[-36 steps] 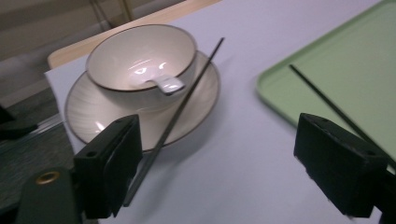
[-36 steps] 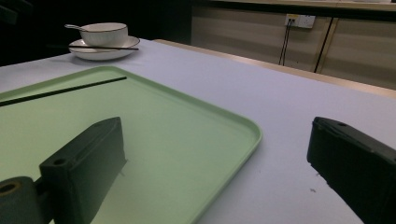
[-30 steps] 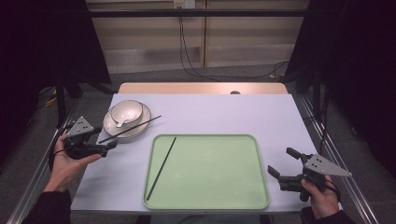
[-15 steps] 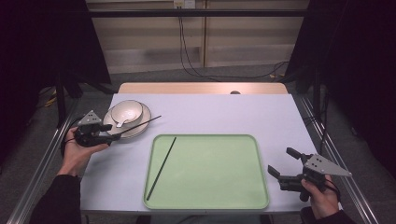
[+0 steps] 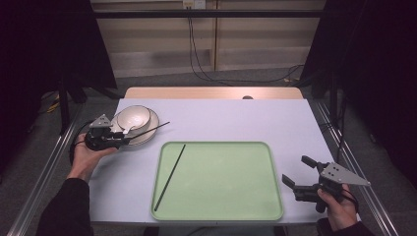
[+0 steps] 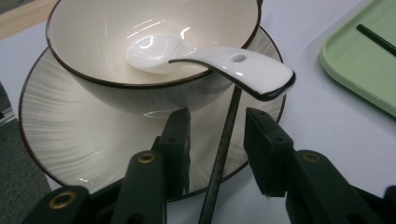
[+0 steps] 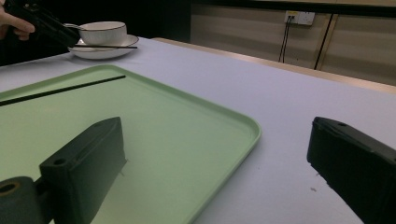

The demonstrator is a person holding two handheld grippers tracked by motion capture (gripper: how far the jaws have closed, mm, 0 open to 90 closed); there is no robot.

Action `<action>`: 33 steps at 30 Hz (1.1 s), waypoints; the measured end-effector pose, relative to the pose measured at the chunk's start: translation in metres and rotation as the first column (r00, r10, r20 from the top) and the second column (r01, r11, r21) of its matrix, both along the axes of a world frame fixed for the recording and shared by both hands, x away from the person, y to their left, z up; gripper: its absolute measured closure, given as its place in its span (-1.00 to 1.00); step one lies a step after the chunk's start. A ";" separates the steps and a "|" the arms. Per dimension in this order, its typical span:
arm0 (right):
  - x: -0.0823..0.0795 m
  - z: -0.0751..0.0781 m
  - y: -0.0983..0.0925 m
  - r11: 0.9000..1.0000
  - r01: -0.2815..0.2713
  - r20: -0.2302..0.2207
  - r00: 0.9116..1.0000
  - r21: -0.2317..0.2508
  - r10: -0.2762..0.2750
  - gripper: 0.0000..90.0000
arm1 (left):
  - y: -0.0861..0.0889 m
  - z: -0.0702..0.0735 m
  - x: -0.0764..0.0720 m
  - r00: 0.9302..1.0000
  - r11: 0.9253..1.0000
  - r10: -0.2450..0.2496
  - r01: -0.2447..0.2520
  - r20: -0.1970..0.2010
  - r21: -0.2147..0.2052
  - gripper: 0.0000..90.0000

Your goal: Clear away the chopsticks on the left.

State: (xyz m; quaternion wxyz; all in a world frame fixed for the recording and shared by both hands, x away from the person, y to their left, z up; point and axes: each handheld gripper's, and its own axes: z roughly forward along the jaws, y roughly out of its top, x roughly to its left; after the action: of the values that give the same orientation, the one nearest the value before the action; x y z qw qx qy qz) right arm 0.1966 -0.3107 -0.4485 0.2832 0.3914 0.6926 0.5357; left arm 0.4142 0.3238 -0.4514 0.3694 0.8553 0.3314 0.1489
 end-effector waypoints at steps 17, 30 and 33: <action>0.000 0.000 -0.001 1.000 0.001 -0.007 1.000 -0.007 -0.001 -0.91 | -0.004 -0.004 0.010 0.994 0.997 -0.074 0.073 -0.076 -0.016 0.84; 0.000 -0.001 -0.003 1.000 0.005 -0.011 1.000 -0.005 -0.005 -0.91 | -0.002 0.002 0.004 0.994 0.997 -0.062 0.058 -0.094 -0.052 0.91; 0.000 -0.001 -0.002 1.000 0.002 -0.013 1.000 -0.007 -0.002 -0.91 | -0.001 0.003 0.001 0.993 0.993 -0.060 0.049 -0.104 -0.103 0.91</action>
State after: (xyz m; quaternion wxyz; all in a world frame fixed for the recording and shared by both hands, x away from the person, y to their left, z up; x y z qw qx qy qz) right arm 0.1969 -0.3130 -0.4493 0.2807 0.3944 0.6960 0.5304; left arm 0.4151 0.3228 -0.4483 0.3978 0.8510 0.3343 0.0761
